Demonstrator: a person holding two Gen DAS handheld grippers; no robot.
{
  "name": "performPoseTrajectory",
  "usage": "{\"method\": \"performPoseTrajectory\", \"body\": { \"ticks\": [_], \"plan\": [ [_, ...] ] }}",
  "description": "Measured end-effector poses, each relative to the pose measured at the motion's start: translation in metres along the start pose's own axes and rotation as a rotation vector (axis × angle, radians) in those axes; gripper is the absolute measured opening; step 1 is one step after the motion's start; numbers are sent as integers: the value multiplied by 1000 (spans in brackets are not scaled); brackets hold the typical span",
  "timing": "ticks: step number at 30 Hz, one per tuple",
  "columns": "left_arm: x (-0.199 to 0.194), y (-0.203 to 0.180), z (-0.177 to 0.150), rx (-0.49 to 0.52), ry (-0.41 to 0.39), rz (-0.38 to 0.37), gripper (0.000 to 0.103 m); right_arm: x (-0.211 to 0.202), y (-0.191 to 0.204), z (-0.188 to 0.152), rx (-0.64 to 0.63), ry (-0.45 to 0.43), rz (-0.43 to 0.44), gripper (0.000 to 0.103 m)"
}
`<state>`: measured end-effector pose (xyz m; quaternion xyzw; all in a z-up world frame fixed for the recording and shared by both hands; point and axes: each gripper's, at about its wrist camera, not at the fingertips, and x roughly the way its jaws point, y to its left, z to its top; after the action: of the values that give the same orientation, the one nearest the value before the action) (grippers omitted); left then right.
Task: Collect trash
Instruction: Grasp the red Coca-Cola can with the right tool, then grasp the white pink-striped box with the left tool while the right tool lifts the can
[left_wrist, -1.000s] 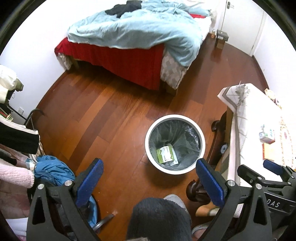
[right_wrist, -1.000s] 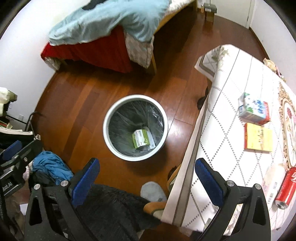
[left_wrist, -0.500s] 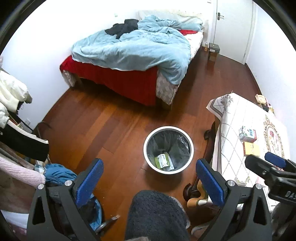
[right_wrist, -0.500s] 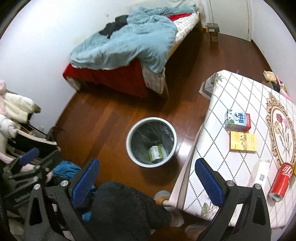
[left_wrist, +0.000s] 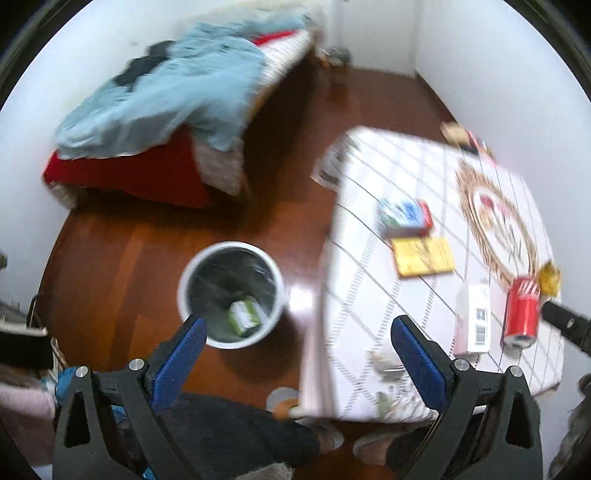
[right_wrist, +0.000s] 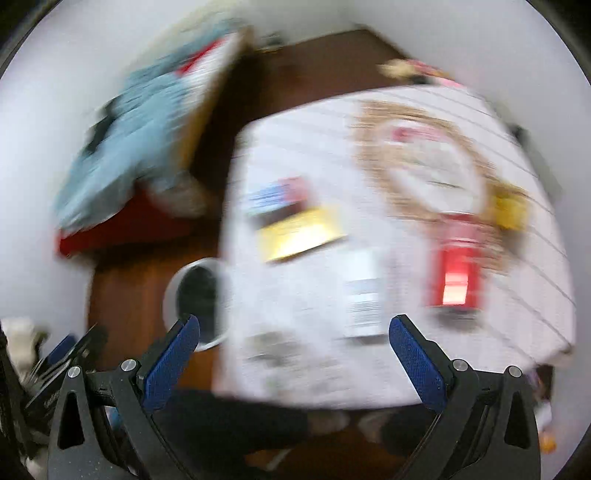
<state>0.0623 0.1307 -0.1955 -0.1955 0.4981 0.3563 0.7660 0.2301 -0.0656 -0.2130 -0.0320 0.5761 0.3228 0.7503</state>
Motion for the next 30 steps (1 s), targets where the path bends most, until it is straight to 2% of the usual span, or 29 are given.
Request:
{"method": "performPoseTrajectory", "body": {
  "ticks": [4, 7, 9, 10, 12, 13, 19, 23, 26, 28, 30],
  "plan": [
    [42, -50, 5, 50, 92, -17, 102, 34, -81, 19, 112, 40, -127, 102],
    [63, -85, 8, 78, 140, -31, 102, 72, -121, 31, 172, 116, -152, 95],
    [73, -101, 8, 104, 155, -23, 102, 93, -137, 34, 206, 159, -129, 91],
    [76, -106, 7, 113, 164, -23, 102, 100, -142, 34, 213, 170, -117, 87],
    [83, -117, 7, 125, 187, -28, 102, 115, -147, 33, 220, 192, -99, 72],
    [85, -123, 7, 131, 198, -37, 102, 115, -147, 31, 221, 189, -92, 68],
    [88, -164, 7, 175, 240, -139, 102, 95, -167, 16, 185, 195, -96, 67],
    [109, -199, 1, 192, 337, -211, 101, 79, -186, -1, 165, 213, -141, 67],
    [126, -220, -2, 215, 370, -224, 101, 78, -197, -7, 177, 238, -136, 68],
    [131, -228, -3, 232, 362, -210, 92, 79, -201, -8, 182, 251, -125, 71],
    [136, -232, -5, 240, 353, -186, 61, 78, -201, -5, 178, 237, -129, 74]
  ]
}}
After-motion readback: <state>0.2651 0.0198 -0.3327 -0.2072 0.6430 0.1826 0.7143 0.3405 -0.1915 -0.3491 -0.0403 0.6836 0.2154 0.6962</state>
